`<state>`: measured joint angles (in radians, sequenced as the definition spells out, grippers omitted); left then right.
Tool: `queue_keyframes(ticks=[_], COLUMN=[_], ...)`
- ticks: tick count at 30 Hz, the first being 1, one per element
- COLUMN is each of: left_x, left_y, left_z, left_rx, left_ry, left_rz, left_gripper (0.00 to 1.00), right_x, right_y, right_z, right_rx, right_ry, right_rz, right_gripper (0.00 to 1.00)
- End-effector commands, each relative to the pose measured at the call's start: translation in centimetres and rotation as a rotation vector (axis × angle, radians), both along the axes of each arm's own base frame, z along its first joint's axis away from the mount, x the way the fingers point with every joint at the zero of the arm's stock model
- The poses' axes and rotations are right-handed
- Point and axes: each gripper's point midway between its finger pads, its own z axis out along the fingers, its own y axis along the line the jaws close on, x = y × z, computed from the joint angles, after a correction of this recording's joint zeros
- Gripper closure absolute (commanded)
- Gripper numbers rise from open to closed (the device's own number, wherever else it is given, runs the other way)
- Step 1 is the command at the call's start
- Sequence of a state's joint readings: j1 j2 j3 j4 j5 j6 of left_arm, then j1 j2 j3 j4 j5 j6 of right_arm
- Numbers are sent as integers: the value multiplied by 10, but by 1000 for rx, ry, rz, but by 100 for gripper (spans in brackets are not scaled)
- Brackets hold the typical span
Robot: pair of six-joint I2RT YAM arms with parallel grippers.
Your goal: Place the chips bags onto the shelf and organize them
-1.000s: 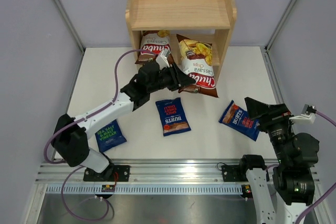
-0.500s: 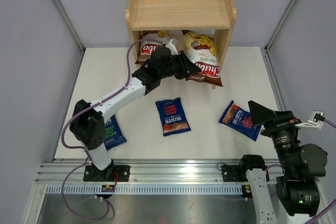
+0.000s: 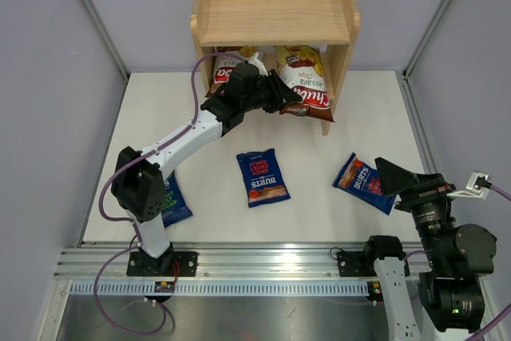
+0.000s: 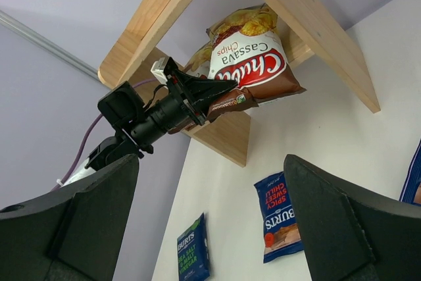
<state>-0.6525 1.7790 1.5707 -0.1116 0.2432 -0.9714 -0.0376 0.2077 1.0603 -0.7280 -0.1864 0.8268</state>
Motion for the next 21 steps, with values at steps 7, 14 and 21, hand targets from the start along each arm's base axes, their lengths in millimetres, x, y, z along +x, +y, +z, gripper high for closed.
queue_keyframes(ticks=[7,14,21], left_x=[24,42,59], left_y=[-2,-3,-7], left_z=[43,44,43], left_rx=[-126,-92,-47], left_ry=[-66,-76,-89], left_rz=[-4,15,3], left_gripper=[77,72,71], right_x=[-3,-4,-6], right_y=[4,6,8], right_z=[6,4,4], right_rx=[6,9,16], right_ry=[-38,-38,-44], right_rz=[24,33,43], right_gripper=[1,1,1])
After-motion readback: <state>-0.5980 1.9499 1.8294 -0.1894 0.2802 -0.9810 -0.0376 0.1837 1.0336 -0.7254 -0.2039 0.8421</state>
